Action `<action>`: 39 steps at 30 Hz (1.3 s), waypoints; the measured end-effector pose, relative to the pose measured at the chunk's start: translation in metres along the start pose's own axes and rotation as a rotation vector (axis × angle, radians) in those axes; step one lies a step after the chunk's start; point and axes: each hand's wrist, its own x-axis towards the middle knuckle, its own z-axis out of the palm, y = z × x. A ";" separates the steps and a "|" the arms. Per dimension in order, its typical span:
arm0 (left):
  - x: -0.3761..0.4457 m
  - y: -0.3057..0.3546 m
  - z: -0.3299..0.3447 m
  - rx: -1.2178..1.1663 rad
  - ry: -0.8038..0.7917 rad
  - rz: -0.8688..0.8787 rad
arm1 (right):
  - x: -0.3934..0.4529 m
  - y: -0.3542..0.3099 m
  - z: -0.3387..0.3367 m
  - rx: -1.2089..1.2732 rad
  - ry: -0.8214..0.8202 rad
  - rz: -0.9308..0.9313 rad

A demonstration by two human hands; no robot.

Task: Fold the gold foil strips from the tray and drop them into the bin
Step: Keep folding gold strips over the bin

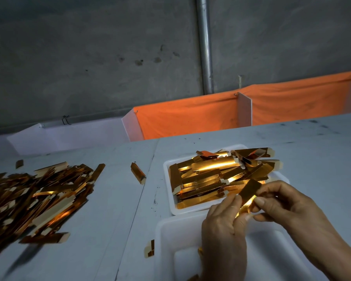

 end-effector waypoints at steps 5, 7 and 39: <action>0.001 -0.004 0.002 0.184 0.106 0.206 | -0.001 -0.001 0.000 0.020 -0.035 -0.003; 0.003 -0.003 0.002 0.261 0.095 0.230 | 0.000 0.000 0.000 0.019 -0.028 0.000; 0.002 -0.004 -0.013 -0.345 -0.224 -0.206 | -0.005 -0.005 -0.005 -0.251 -0.061 -0.116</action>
